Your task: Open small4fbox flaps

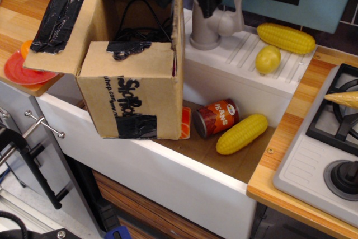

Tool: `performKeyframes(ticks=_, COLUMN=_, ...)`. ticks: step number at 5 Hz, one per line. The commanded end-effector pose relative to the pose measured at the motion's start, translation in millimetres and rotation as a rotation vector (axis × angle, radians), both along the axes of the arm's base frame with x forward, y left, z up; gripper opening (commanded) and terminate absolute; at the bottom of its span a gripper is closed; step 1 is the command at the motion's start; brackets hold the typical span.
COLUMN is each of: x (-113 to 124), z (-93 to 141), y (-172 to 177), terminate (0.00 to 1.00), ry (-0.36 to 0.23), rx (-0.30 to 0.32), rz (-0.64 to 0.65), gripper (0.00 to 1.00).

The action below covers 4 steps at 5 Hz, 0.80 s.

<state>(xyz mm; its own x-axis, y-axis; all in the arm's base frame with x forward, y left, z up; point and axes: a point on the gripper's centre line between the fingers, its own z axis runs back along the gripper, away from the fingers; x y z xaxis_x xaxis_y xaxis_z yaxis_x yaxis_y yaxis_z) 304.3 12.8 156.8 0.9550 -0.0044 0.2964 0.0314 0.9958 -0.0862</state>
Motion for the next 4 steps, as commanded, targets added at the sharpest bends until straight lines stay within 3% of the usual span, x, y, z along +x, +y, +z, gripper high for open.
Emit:
performKeyframes(ticks=1, x=6.7, z=15.3, y=-6.6, terminate=0.00, ry=-0.069, rx=-0.023, rz=-0.021, gripper=1.00)
performKeyframes(ticks=4, x=14.2, z=14.6, y=-17.6, terminate=0.00, ry=-0.141, rx=-0.002, rz=-0.031, gripper=1.00)
